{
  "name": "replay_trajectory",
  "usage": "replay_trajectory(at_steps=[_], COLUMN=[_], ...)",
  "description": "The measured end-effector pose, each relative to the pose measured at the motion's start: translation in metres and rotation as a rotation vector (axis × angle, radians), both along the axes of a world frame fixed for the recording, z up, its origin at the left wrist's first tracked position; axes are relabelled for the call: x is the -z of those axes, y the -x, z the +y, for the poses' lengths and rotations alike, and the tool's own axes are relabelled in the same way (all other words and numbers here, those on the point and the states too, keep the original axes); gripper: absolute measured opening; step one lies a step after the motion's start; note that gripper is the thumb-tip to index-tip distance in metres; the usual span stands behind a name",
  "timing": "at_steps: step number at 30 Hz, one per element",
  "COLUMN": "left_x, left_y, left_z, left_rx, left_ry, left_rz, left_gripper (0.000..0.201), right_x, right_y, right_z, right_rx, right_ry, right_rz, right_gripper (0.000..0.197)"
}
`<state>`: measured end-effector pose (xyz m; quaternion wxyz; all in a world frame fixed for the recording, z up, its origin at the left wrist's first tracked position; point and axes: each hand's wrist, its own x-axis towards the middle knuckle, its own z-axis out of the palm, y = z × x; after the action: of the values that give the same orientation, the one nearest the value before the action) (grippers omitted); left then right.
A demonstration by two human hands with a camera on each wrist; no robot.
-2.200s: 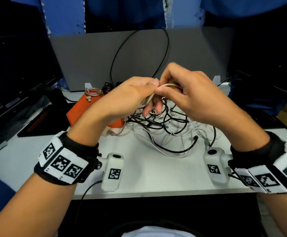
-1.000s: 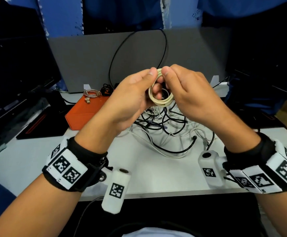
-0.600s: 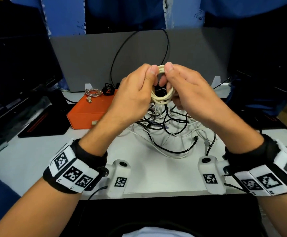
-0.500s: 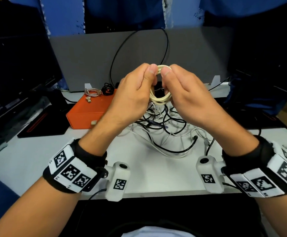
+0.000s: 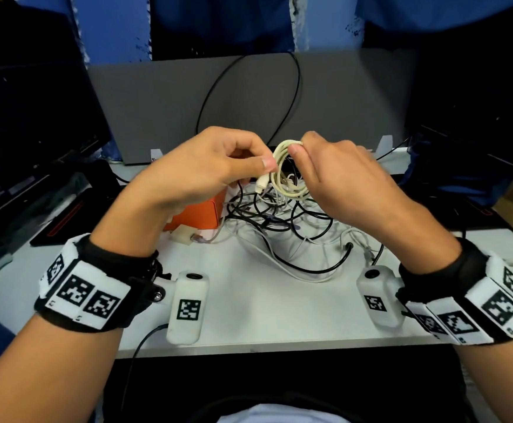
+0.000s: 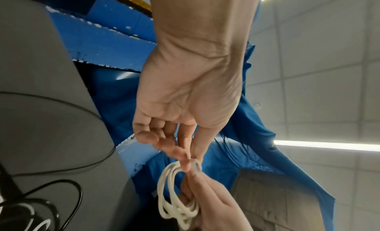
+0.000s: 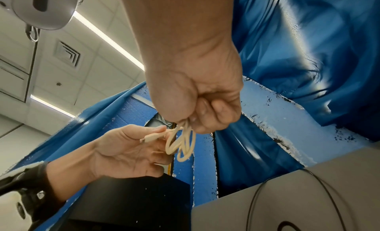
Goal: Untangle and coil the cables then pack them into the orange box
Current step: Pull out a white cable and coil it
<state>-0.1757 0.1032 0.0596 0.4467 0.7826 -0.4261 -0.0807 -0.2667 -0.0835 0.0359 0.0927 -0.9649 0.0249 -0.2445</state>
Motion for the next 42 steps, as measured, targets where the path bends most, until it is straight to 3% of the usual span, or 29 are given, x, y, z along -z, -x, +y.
replay_trajectory(at_steps=[4,8,10,14,19,22,23,27,31,35,42], left_x=[0.004,0.009,0.012,0.015,0.023,0.027,0.028,0.033,0.032,0.031,0.029], left_y=[0.002,-0.004,-0.005,-0.003,-0.001,0.002,0.003,0.012,0.008,0.000,0.002], left_z=[-0.005,-0.010,-0.013,-0.017,-0.026,-0.030,-0.031,-0.040,-0.039,-0.036,-0.027], left_rx=[0.030,0.036,0.056,-0.024,-0.179,-0.251,-0.275,-0.405,-0.374,-0.095,-0.048], left_ry=[0.087,0.143,0.097,0.065,0.053,0.074,0.081,0.089,-0.038,0.020,-0.158], left_rz=[-0.037,-0.016,0.024,-0.091,-0.245,-0.298,-0.318,-0.485,-0.556,-0.583,-0.465], left_gripper=[0.022,0.040,0.036,0.016,0.023,0.011,0.008,0.008,0.012,0.033,0.016], right_x=[0.000,0.001,0.003,0.008,0.008,0.007,0.008,0.011,0.015,0.009,0.008], right_y=[-0.003,-0.007,-0.008,-0.011,-0.012,-0.014,-0.015,-0.015,-0.020,-0.017,-0.016], right_z=[0.001,0.000,-0.001,-0.001,-0.003,-0.006,-0.007,-0.008,-0.011,-0.015,-0.018], right_rx=[-0.151,-0.237,-0.240,-0.230,-0.248,-0.267,-0.315,-0.578,-0.532,-0.515,-0.401], right_ry=[-0.186,-0.251,-0.241,-0.230,-0.215,-0.222,-0.272,-0.823,-0.686,-0.593,-0.479], right_rz=[0.013,-0.003,-0.009,0.008,0.045,0.059,0.071,0.171,0.136,0.119,0.155], right_gripper=[0.043,0.042,0.041,0.040,0.039,0.037,0.036,0.028,0.032,0.036,0.045])
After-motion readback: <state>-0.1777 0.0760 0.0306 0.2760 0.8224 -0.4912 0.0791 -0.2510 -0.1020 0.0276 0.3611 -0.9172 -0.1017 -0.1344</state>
